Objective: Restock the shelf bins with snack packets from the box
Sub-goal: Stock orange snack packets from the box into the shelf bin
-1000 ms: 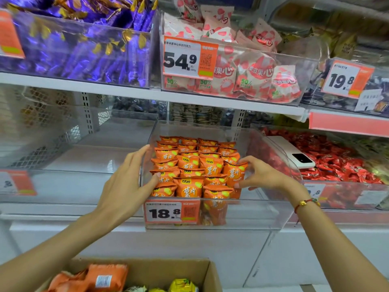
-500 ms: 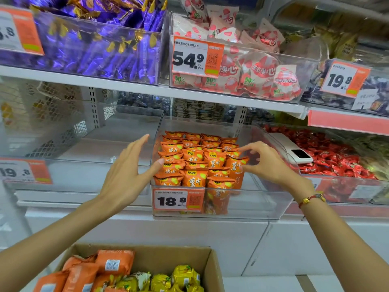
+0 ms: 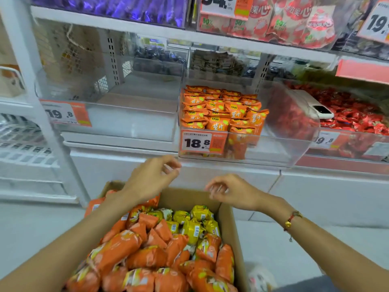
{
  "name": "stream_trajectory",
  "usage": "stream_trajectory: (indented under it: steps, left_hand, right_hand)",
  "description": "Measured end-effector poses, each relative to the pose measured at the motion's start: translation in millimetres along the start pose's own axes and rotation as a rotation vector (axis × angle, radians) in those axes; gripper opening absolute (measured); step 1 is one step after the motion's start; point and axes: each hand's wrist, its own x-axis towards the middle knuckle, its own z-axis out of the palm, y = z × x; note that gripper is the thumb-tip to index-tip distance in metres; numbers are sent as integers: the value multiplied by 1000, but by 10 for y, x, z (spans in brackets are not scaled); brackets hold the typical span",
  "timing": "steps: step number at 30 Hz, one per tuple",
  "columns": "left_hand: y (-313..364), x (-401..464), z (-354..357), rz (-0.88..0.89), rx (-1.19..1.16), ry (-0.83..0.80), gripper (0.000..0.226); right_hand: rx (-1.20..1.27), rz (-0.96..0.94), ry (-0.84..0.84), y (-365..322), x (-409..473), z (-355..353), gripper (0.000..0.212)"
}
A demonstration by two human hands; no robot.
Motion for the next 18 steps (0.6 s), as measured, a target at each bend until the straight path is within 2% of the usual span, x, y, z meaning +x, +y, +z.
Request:
stream_trajectory:
  steps: [3,5,6,10,13,15,17,18]
  left_hand:
    - [-400,-264,319,-105,100,-213,6]
    - [-603,-425,502,-144,170,-338,15]
    - [-677,-493,573,-139,219,-377,22]
    - [-862,-647,761,-81,440,-495,41]
    - [-929,-658,787,-67,501,-510,38]
    - [-945,-635,800,-74,471,-498,36]
    - [-920,-599,812,-91,421,-483,33]
    - [-908,-581,819,-105,391,-466,31]
  right_hand:
    - [-86,107,-243,130,64,486,23]
    - [-208,151,-401,215,76,757,29]
    - [-275,175,-428,255,69,855,32]
    - [-446,244,-380,389,-18,1087,45]
    - [-540,318,-440,485,-102,1255,48]
    - [-580,330,-399,515,-122,1354,38]
    - [-575,313,-317,492,-102,1377,12]
    - [-549,323,-277,473,-73,1342,18]
